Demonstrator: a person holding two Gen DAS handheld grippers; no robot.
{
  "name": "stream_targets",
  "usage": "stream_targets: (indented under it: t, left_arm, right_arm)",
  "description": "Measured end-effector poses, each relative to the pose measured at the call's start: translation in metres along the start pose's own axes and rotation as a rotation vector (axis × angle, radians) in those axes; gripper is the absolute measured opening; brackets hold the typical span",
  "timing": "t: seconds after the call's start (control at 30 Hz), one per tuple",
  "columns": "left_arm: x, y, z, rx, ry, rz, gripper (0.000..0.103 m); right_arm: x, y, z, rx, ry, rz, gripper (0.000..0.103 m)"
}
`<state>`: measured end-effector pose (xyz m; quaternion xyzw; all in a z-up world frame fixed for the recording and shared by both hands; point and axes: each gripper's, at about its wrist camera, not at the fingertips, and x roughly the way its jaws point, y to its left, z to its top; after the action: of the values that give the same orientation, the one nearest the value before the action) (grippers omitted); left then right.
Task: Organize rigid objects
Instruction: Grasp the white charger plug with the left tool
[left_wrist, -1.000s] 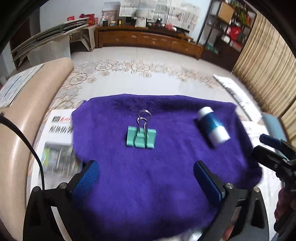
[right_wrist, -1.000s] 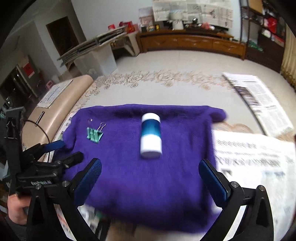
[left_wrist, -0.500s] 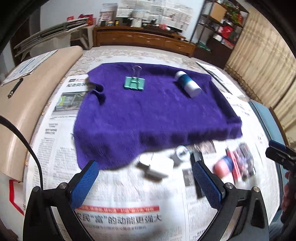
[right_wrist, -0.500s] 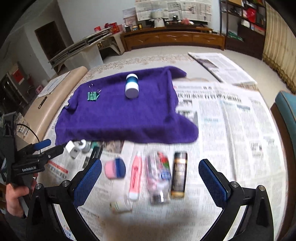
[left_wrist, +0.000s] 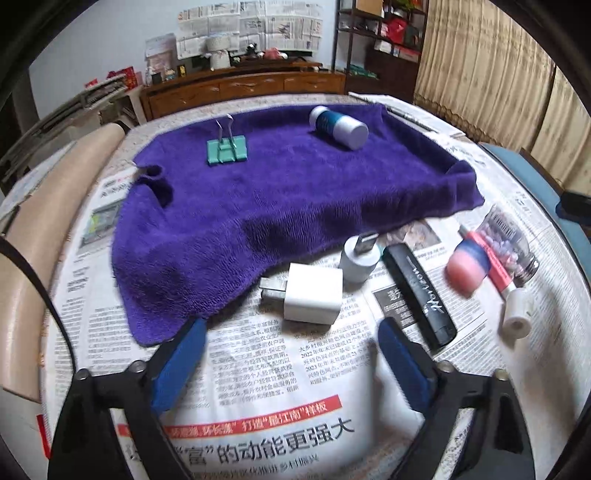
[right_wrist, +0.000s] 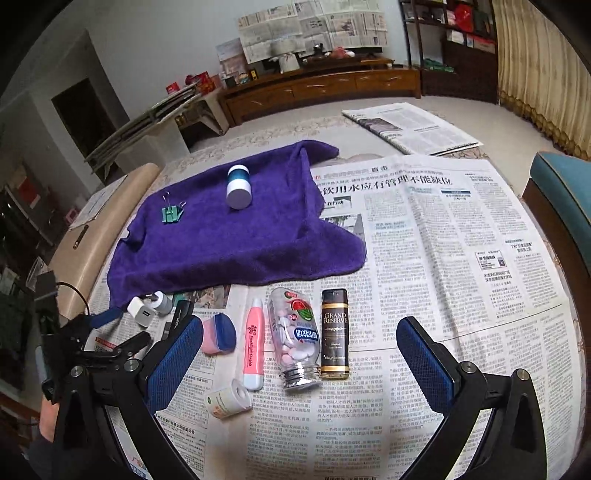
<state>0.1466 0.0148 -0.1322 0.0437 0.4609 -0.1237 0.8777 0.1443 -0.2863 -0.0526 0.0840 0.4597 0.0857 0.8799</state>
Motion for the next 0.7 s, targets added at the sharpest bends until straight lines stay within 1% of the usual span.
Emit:
stream_targets:
  t: [0.07, 0.17, 0.2, 0.27, 0.4, 0.43, 0.6, 0.67, 0.7]
  left_arm:
    - [0.002, -0.001, 0.0, 0.017, -0.018, 0.01, 0.085]
    - [0.004, -0.002, 0.001, 0.043, -0.025, 0.003, 0.084]
    - [0.003, -0.001, 0.001, 0.045, -0.027, 0.001, 0.082]
    - [0.003, -0.001, 0.001, 0.046, -0.032, -0.002, 0.076]
    - [0.004, -0.001, 0.005, 0.055, -0.039, -0.018, 0.07]
    - [0.005, -0.002, 0.006, 0.063, -0.04, -0.016, 0.066]
    - [0.008, -0.005, 0.011, 0.082, -0.042, -0.022, 0.062]
    - [0.006, -0.006, 0.01, 0.087, -0.047, -0.026, 0.051]
    - [0.006, -0.007, 0.01, 0.09, -0.049, -0.028, 0.048]
  right_arm:
    - [-0.002, 0.0, 0.001, 0.002, -0.003, 0.004, 0.103]
    - [-0.002, 0.0, 0.002, -0.009, -0.002, 0.005, 0.103]
    - [-0.002, 0.0, 0.002, -0.011, -0.003, 0.001, 0.103]
    - [-0.002, -0.001, 0.002, -0.007, -0.003, 0.001, 0.103]
    - [0.001, -0.002, 0.001, -0.002, 0.01, 0.002, 0.103]
    - [0.001, -0.001, 0.001, -0.004, 0.011, 0.002, 0.103]
    - [0.0, 0.001, 0.001, -0.01, 0.009, 0.005, 0.103]
    - [-0.001, 0.001, 0.001, -0.01, 0.006, 0.007, 0.103]
    - [-0.001, 0.001, 0.001, -0.009, 0.006, 0.005, 0.103]
